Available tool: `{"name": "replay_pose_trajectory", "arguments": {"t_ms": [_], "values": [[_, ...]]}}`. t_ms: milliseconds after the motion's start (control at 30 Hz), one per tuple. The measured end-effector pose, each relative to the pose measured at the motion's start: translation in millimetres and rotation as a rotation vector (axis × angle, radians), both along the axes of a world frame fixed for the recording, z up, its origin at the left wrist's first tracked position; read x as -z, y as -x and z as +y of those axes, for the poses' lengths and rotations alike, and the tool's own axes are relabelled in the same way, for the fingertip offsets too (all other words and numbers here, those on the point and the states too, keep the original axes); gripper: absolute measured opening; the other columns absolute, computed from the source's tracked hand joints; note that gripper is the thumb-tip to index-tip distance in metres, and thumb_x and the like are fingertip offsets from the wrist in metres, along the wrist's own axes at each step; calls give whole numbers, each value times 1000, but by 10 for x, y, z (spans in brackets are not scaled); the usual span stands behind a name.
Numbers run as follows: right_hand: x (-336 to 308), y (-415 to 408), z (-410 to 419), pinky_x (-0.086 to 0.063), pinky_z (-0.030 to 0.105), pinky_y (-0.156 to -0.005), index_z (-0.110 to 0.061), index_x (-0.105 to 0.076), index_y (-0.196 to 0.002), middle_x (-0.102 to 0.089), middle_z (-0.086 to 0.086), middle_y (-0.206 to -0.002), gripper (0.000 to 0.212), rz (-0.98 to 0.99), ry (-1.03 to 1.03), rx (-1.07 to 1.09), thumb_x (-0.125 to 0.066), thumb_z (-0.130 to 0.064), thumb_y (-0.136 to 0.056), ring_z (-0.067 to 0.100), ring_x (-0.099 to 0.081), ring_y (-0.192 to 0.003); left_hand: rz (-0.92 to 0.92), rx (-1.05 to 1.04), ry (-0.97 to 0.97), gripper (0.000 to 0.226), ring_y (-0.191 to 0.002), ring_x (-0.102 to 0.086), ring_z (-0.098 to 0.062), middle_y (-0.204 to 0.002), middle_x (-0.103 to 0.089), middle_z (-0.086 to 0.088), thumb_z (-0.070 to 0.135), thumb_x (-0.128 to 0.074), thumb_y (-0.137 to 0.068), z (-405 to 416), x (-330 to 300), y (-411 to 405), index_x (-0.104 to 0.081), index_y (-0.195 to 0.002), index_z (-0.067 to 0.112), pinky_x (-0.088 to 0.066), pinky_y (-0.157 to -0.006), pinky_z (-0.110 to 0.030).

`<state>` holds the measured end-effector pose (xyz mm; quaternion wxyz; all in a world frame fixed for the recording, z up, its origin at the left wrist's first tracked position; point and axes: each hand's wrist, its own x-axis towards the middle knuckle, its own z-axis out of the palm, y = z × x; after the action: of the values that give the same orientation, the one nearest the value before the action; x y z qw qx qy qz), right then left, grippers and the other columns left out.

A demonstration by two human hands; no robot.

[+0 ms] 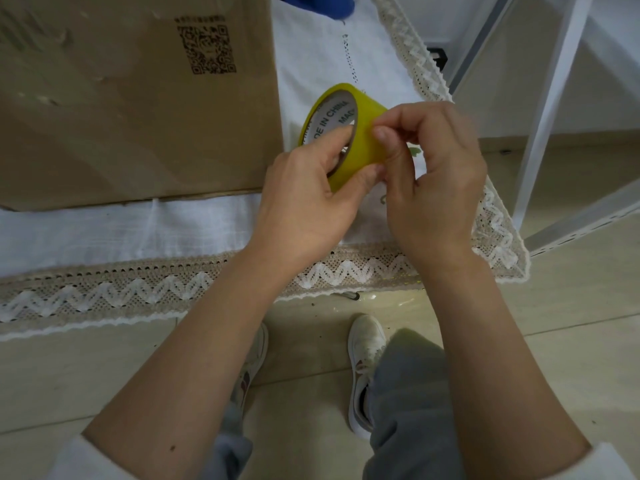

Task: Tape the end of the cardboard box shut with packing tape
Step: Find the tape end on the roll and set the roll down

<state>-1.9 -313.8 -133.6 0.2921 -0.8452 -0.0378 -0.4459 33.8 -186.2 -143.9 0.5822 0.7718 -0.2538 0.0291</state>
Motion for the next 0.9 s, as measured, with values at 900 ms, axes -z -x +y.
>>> {"name": "replay_pose_trajectory", "arguments": {"t_ms": [900], "values": [[-31,10,-65,-52,41,-69,1,-67,-91,-66,12,-86,11,-30,-55,121,-60,-6,-96,23,-62,-78,-77,-98,-102,39,-70,-71,-29,-73,-73,-12,44,-54,-95,-79,-46,148,-66,-89,8,-56,-65,-45]]}}
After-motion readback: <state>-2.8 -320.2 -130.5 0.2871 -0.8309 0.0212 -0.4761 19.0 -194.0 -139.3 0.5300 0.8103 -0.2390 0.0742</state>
